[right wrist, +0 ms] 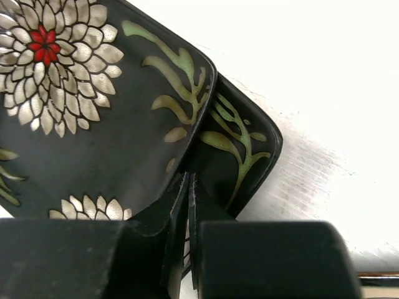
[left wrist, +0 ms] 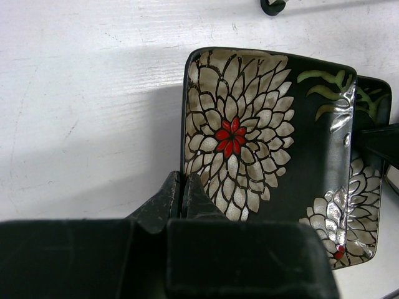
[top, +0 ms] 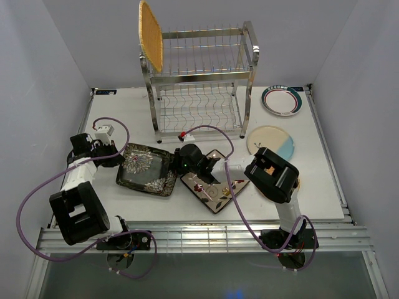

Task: Load the plates into the dish rack
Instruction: Pick up the plate at the center of the board.

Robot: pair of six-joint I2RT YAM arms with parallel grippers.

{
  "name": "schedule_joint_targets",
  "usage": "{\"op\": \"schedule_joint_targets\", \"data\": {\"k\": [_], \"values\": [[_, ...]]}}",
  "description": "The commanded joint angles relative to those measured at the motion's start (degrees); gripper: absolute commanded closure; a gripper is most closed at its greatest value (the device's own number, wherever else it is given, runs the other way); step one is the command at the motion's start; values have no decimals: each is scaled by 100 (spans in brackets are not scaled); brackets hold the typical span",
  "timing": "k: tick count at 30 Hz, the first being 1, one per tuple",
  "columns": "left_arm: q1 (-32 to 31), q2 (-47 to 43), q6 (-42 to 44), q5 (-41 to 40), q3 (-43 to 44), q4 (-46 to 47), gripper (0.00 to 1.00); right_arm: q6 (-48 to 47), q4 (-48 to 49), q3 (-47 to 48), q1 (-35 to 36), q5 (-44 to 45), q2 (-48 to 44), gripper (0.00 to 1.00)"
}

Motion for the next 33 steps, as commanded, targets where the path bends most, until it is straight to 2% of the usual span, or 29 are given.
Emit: {"op": "schedule_joint_targets", "data": {"k": [1, 17, 18, 19, 21, 22, 23, 26, 33], "values": [[31, -266, 146, -120, -14, 251, 100, -163, -195, 288, 72, 340, 83, 92], [31, -134, 190, 3, 13, 225, 98, -137, -177, 613, 116, 156, 400, 92], [22, -117, 190, 11, 13, 216, 94, -154, -177, 622, 116, 147, 418, 92], [22, -116, 190, 11, 21, 216, 82, -154, -186, 639, 124, 147, 418, 92], [31, -116, 190, 38, 4, 216, 68, -154, -195, 648, 124, 129, 427, 92], [31, -142, 198, 38, 4, 216, 56, -163, -195, 657, 124, 129, 427, 92], [31, -160, 207, 55, 4, 216, 52, -163, -195, 657, 124, 129, 427, 92], [31, -169, 216, 73, -22, 234, 43, -181, -195, 648, 124, 129, 418, 92], [31, -11, 225, 38, 13, 251, 37, -190, -177, 631, 124, 112, 400, 92]]}}
